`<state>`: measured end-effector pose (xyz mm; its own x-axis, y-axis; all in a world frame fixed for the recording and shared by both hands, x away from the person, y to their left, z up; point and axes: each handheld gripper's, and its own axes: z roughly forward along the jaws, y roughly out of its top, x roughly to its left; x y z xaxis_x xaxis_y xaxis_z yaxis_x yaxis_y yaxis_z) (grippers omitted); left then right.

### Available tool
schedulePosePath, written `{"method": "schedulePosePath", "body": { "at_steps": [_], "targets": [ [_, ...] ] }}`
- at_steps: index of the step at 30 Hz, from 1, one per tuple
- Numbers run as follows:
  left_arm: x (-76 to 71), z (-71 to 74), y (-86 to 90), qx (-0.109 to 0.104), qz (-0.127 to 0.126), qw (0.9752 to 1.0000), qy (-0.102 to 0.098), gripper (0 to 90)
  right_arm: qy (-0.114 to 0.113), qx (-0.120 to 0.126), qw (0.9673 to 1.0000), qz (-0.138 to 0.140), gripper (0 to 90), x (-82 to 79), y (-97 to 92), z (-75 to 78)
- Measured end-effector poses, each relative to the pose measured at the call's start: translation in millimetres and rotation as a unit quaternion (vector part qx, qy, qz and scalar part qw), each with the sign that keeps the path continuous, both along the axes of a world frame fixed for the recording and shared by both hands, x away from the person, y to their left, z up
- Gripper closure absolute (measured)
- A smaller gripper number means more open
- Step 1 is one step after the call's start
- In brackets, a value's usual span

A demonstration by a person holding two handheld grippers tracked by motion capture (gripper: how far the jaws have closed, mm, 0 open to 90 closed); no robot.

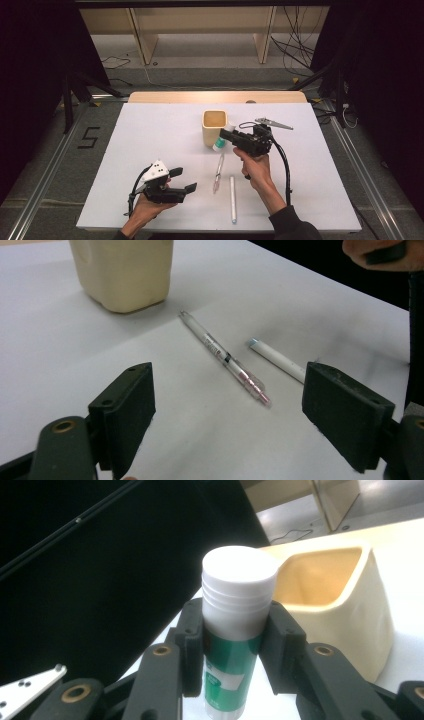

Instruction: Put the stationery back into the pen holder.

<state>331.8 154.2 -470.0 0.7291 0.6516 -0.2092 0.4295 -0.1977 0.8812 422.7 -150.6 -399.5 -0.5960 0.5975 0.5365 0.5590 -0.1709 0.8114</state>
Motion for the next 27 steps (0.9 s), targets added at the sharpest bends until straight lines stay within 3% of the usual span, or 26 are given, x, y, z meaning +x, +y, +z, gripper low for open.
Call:
{"method": "schedulePosePath", "body": {
  "at_steps": [3, 10, 15, 27],
  "targets": [
    [0.8, -3.2, 3.9, 0.002, 0.008, 1.0, 0.005, 20.6, -0.001, -0.005, 1.0, -0.007, 65.8, 7.6, 2.1, 5.0],
    [-3.8, -4.7, 7.0, 0.013, 0.013, 0.9997, -0.015, 20.6, -0.011, -0.007, 0.9996, -0.024, 65.8, 27.9, 4.2, 18.1],
    [-6.6, -8.1, 8.1, 0.011, 0.014, 0.9997, -0.017, 20.6, -0.018, -0.016, 0.9991, -0.034, 65.8, 40.8, 8.4, 24.0],
    [-10.6, -9.7, 10.0, 0.005, 0.022, 0.9996, -0.019, 20.6, -0.024, -0.06, 0.9961, -0.06, 65.8, 69.1, 22.4, 27.5]
  ]
}}
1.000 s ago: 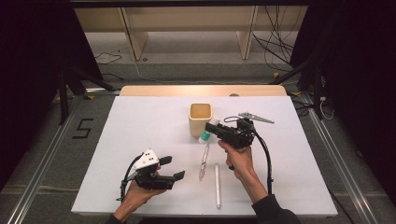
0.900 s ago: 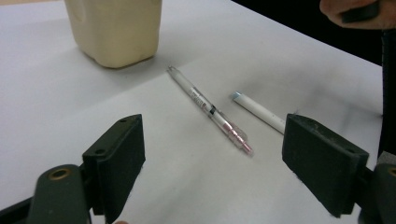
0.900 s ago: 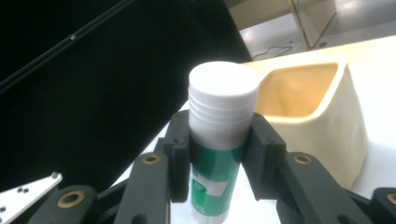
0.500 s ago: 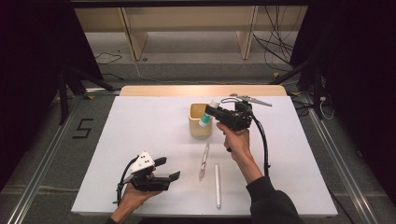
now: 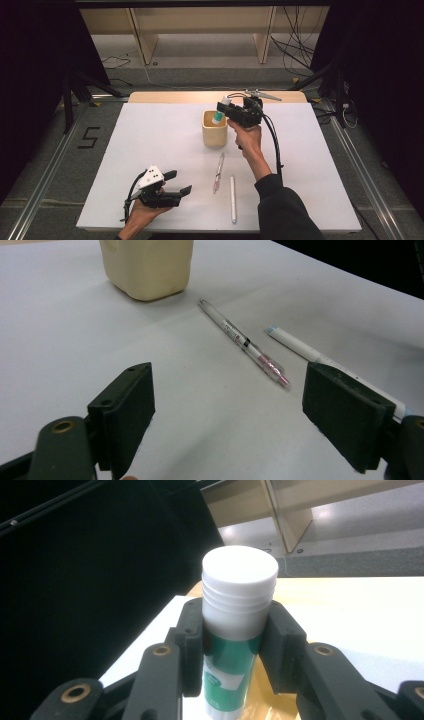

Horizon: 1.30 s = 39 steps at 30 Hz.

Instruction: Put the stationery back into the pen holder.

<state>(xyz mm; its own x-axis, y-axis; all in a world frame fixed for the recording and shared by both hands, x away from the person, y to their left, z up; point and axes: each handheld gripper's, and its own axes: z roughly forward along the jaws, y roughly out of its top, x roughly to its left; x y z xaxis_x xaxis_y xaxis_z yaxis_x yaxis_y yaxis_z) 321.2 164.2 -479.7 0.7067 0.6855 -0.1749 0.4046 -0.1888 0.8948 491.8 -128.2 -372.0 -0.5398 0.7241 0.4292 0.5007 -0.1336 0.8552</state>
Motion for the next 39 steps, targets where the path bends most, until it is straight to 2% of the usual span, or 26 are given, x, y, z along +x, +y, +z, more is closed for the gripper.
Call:
{"method": "schedulePosePath", "body": {
  "at_steps": [10, 20, 39],
  "targets": [
    [0.5, -0.4, 1.6, -0.004, 0.002, 1.0, 0.0, 20.4, -0.003, -0.057, 0.9982, -0.016, 65.7, 14.8, 15.7, -10.0],
    [0.8, -1.6, 1.0, -0.006, 0.004, 1.0, 0.004, 19.9, -0.01, -0.125, 0.992, -0.011, 65.6, 18.9, 33.3, -20.9],
    [1.3, -1.9, 0.6, -0.001, 0.004, 1.0, 0.006, 19.9, 0.007, -0.164, 0.9864, 0.003, 65.4, 19.7, 48.3, -36.1]
  ]
}}
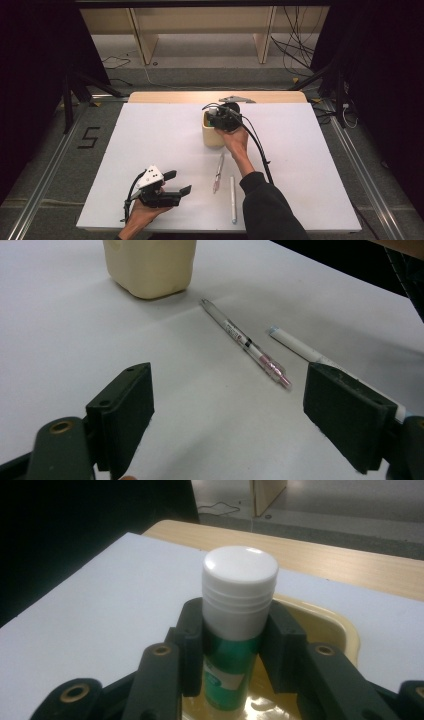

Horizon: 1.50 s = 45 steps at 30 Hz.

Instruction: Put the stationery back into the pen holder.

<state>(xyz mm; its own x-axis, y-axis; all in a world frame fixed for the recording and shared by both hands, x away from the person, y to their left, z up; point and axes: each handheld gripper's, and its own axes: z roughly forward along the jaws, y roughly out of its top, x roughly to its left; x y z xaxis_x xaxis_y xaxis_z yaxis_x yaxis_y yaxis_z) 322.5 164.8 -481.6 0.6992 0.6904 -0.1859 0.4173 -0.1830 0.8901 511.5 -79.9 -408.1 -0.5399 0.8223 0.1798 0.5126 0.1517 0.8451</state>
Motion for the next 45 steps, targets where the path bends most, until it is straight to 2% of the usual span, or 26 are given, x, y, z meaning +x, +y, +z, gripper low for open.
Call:
{"method": "schedulePosePath", "body": {
  "at_steps": [14, 15, 20, 27, 35, 41, 45],
  "targets": [
    [0.3, -0.7, -0.6, 0.005, 0.0, 1.0, 0.002, 19.9, 0.013, -0.011, 0.9998, 0.006, 64.6, -0.7, 5.1, -5.0],
    [0.3, -0.7, -0.6, 0.005, 0.0, 1.0, 0.002, 19.9, 0.015, -0.01, 0.9998, 0.008, 63.5, -1.0, 5.0, -4.7],
    [0.5, -0.7, -0.3, 0.0, 0.002, 1.0, 0.003, 19.9, 0.014, 0.01, 0.9998, 0.004, 45.4, -3.8, -1.2, 8.1],
    [0.8, -1.0, -0.8, 0.003, 0.002, 1.0, 0.006, 19.9, 0.008, 0.033, 0.9994, 0.01, 37.8, -9.9, -19.3, 25.3],
    [2.3, -1.0, -0.1, -0.004, 0.005, 0.9998, 0.017, 19.7, -0.003, 0.031, 0.9991, 0.03, 33.6, -28.7, -37.6, 35.6],
    [3.9, -0.8, -1.8, -0.005, 0.008, 0.9995, 0.031, 19.2, -0.004, 0.026, 0.9988, 0.041, 30.5, -48.0, -53.2, 30.9],
    [4.0, -0.1, -5.7, -0.004, 0.013, 0.9991, 0.04, 18.9, -0.009, 0.014, 0.9989, 0.044, 29.6, -62.1, -63.7, 25.4]
  ]
}}
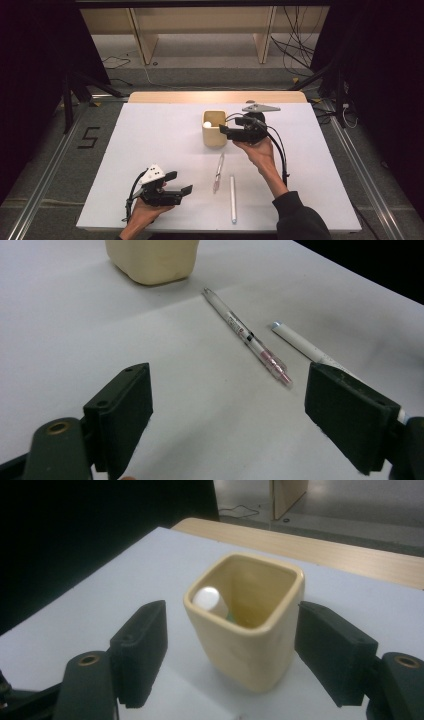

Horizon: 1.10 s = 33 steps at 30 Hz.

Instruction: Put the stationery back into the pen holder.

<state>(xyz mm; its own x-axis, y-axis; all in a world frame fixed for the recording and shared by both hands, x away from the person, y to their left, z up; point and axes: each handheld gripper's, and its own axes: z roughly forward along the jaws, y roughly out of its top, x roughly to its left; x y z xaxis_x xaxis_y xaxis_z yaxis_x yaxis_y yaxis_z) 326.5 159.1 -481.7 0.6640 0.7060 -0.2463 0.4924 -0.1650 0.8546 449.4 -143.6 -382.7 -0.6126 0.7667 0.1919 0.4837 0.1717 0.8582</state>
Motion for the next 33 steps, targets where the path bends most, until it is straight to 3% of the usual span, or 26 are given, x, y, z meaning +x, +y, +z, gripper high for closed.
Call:
{"method": "schedulePosePath", "body": {
  "at_steps": [8, 15, 22, 33],
  "targets": [
    [1.5, 1.5, -13.7, 0.02, -0.001, 0.9996, 0.017, 18.2, -0.002, -0.008, 1.0, -0.003, 28.8, -26.7, -25.4, -12.5],
    [4.8, 4.6, -26.7, 0.031, 0.003, 0.9991, 0.029, 18.1, -0.011, -0.044, 0.9989, -0.014, 27.9, -48.2, -44.0, -28.5],
    [8.4, 4.3, -42.1, 0.045, 0.0, 0.9982, 0.039, 18.2, -0.001, -0.034, 0.9991, -0.025, 27.6, -62.6, -63.1, -42.0],
    [19.1, 7.3, -68.7, 0.068, -0.01, 0.9964, 0.049, 18.3, 0.011, -0.022, 0.9992, -0.031, 27.1, -80.0, -77.7, -58.0]
  ]
}}
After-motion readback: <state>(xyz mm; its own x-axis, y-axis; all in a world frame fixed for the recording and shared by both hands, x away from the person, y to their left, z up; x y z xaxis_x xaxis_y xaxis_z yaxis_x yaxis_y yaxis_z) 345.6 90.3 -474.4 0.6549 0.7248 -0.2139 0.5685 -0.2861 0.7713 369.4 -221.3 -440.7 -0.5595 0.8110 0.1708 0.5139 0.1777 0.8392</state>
